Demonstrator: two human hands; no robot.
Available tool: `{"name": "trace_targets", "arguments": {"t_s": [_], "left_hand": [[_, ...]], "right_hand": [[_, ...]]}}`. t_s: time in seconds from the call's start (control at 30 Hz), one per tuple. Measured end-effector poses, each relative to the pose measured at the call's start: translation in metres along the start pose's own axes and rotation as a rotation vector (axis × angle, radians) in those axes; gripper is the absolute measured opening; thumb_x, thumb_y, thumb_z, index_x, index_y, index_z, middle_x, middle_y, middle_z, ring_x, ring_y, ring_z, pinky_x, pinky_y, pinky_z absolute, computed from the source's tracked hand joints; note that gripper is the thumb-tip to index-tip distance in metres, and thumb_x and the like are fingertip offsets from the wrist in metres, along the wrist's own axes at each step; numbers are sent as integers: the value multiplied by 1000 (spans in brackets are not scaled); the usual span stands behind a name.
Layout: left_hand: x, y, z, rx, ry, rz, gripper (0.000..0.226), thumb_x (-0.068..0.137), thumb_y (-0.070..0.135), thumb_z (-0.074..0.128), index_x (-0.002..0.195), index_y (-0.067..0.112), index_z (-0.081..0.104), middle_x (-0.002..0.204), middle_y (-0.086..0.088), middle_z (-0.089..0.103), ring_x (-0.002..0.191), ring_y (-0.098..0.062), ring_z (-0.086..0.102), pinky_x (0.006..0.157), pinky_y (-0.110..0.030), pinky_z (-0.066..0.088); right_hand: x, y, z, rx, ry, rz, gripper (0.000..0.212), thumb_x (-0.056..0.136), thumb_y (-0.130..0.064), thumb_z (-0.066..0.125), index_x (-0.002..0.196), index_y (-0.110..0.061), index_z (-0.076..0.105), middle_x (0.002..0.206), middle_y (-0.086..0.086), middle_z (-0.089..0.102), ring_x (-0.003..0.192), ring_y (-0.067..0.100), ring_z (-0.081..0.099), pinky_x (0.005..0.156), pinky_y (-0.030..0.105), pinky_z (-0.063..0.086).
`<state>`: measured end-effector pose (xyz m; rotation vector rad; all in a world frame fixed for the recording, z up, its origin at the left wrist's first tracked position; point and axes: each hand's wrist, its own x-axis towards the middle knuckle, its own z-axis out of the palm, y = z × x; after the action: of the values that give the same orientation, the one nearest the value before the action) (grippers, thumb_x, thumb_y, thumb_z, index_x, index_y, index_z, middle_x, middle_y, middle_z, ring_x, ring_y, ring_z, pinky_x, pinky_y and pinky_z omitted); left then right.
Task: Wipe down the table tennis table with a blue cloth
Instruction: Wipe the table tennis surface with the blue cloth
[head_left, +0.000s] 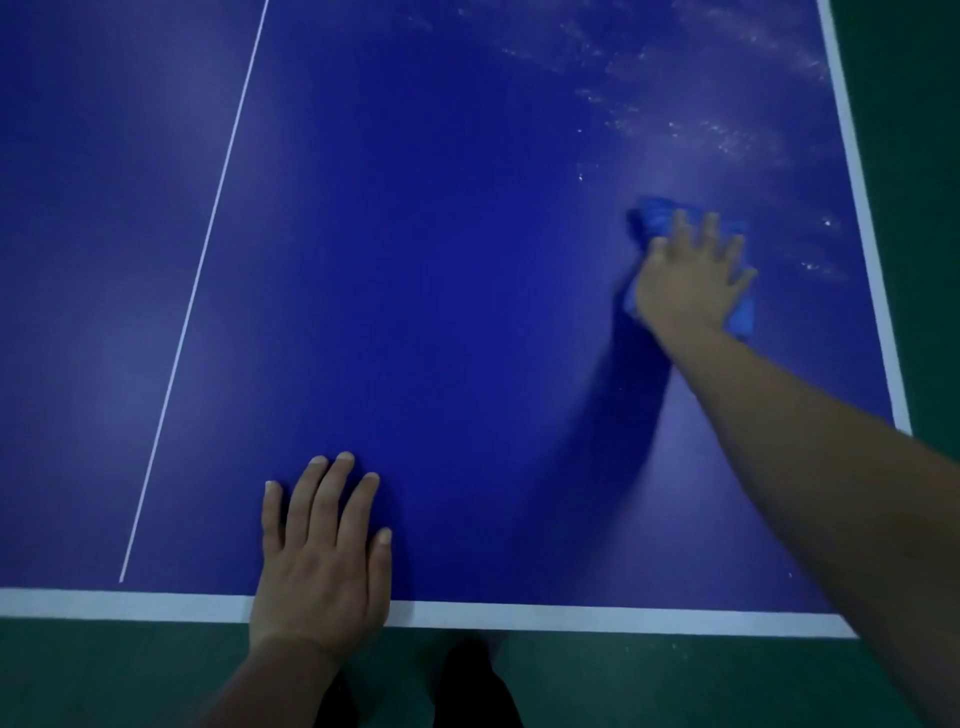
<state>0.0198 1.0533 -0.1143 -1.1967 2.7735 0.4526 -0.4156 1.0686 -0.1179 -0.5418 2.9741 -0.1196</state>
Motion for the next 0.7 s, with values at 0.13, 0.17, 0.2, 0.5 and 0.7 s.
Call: {"name": "trace_targets", "arguments": {"t_s": [0.13, 0.17, 0.2, 0.5, 0.7], "left_hand": [[0, 3, -3, 3, -12, -8, 68, 102, 47, 11, 133, 6, 55, 149, -16, 42, 143, -35, 30, 116, -62, 15], [-1, 3, -4, 5, -10, -8, 68, 102, 46, 11, 133, 5, 55, 149, -16, 42, 143, -35, 30, 116, -62, 15], [-1, 4, -4, 5, -9, -8, 68, 102, 46, 11, 133, 5, 55, 149, -17, 43, 143, -35, 30, 116, -62, 15], [0, 3, -4, 41, -34, -1, 70, 102, 47, 11, 134, 4, 55, 150, -17, 41, 144, -35, 30, 115, -63, 16], [1, 3, -7, 39, -31, 9, 71, 102, 47, 10, 132, 3, 58, 148, -18, 44, 142, -34, 31, 114, -62, 16]], "right_hand": [[-14, -15, 1, 67, 3, 158, 56, 104, -45, 24, 158, -31, 17, 167, 3, 7, 152, 36, 1, 118, 63, 1], [-31, -33, 7, 39, 14, 56, 56, 104, -44, 26, 158, -31, 19, 167, 3, 9, 152, 36, 3, 118, 63, 2], [-49, -53, 14, 2, 25, -86, 56, 104, -44, 28, 157, -31, 20, 166, 3, 11, 152, 36, 6, 117, 63, 3], [-10, -98, 13, -56, -6, -417, 54, 104, -44, 27, 156, -34, 21, 166, -1, 12, 152, 32, 6, 118, 62, 5], [15, -36, -2, 73, -22, 114, 57, 104, -46, 19, 159, -31, 14, 167, 2, 4, 152, 35, -1, 118, 64, 0]]}}
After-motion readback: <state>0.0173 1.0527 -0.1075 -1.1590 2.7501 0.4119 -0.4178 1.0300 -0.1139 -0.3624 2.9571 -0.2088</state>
